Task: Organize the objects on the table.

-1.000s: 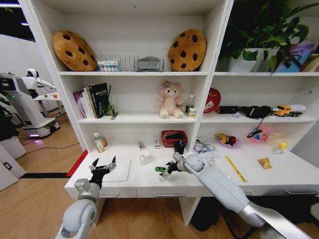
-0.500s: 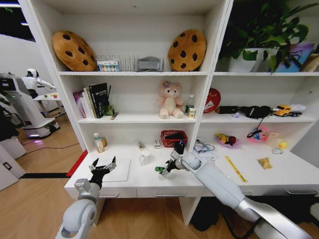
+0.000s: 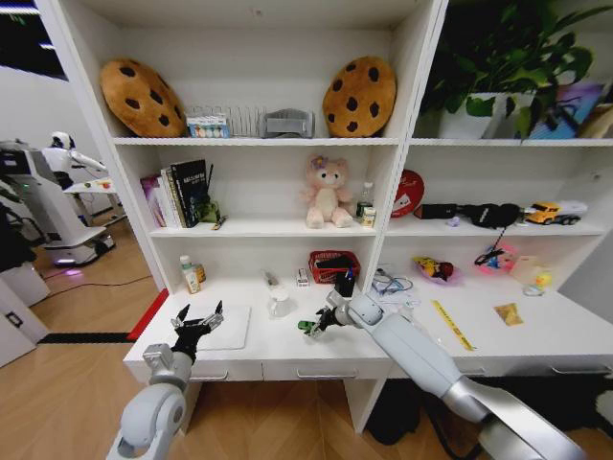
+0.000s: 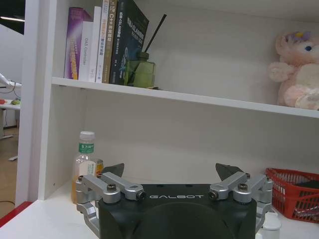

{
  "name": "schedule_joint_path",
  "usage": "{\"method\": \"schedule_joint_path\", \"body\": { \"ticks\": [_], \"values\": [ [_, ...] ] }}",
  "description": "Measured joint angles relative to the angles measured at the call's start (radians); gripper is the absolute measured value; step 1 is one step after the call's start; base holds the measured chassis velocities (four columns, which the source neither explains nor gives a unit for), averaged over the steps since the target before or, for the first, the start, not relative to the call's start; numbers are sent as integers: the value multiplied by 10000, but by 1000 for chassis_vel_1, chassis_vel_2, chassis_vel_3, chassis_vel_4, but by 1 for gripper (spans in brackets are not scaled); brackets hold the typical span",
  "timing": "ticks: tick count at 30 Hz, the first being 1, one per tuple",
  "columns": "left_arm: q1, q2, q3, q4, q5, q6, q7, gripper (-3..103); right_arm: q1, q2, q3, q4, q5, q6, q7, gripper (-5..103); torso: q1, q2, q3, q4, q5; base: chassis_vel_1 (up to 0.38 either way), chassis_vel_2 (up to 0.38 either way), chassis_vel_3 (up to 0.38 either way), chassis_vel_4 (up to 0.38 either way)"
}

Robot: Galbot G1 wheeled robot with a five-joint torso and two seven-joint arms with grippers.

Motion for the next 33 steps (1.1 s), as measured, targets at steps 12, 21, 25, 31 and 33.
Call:
{"method": "schedule_joint_path", "body": {
  "ticks": [12, 21, 25, 31, 33],
  "values": [
    [0, 0, 0, 0, 0, 0, 0, 100, 63, 391, -24, -469, 11, 122, 227, 100, 0, 1, 0, 1, -1, 0, 0, 0, 0],
    [0, 0, 0, 0, 0, 0, 0, 100, 101, 507, -19, -505, -8, 147, 379, 95, 0, 0, 0, 0, 0, 0, 0, 0, 0],
    [0, 0, 0, 0, 0, 0, 0, 100, 93, 500, -19, -442, -13, 146, 503, 82, 0, 0, 0, 1, 0, 0, 0, 0, 0],
    [0, 0, 0, 0, 0, 0, 0, 100, 10, 409, 59, -433, -1, 151, 511, 74, 0, 1, -1, 0, 1, 0, 0, 0, 0],
    [0, 0, 0, 0, 0, 0, 0, 100, -36, 346, 118, -430, 8, 174, 495, 73, -1, 1, -1, 0, 1, 0, 0, 0, 0]
  ]
}}
